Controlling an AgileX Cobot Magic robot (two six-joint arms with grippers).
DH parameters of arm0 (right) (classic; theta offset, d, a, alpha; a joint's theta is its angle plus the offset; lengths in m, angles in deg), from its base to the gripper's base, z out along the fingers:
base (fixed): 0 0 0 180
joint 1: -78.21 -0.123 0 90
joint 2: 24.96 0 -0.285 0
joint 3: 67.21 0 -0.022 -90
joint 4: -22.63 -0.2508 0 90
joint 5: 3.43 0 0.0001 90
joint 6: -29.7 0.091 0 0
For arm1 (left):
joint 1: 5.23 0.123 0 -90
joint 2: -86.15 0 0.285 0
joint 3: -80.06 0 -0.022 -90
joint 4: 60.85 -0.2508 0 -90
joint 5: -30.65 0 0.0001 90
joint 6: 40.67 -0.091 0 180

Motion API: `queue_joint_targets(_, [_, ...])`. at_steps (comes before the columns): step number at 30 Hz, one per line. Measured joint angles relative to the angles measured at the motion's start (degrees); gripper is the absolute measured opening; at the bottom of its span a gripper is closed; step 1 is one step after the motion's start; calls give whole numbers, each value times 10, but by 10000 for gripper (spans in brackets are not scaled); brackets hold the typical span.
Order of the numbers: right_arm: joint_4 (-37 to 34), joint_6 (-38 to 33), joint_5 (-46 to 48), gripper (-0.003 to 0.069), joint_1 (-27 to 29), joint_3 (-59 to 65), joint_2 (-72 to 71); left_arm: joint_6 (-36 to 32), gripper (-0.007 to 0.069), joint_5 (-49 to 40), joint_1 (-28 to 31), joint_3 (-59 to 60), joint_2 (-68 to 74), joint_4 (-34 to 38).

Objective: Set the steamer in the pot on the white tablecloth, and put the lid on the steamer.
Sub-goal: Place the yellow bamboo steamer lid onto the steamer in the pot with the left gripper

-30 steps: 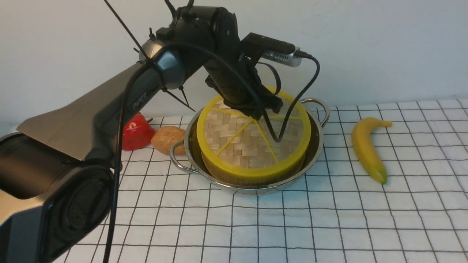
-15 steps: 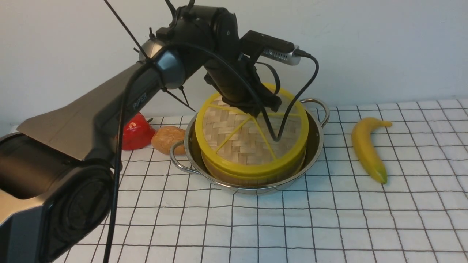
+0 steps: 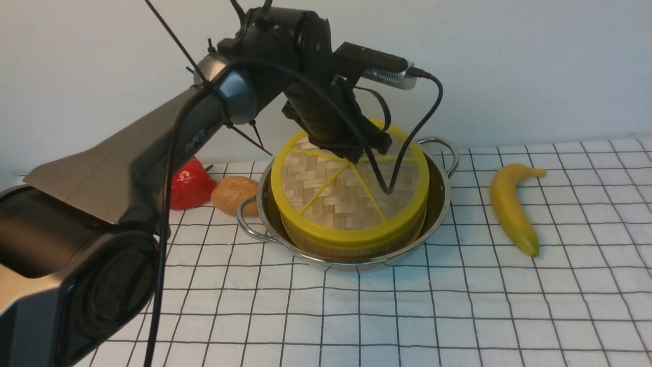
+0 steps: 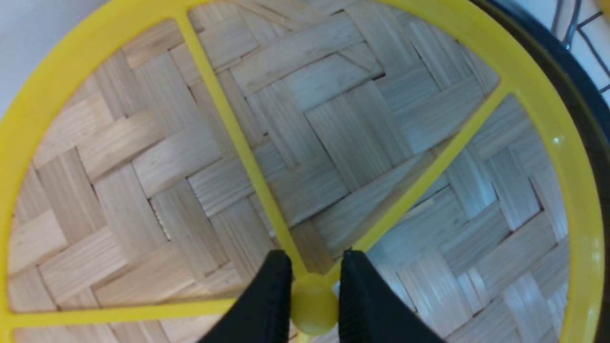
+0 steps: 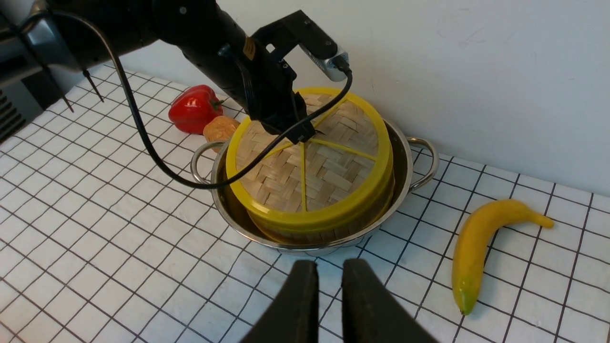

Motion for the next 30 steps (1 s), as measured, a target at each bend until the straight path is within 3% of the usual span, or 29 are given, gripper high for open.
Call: queue_joint_targets(30, [0,0,0,114,0,0,0,1,116,4,-1,0,7,-26])
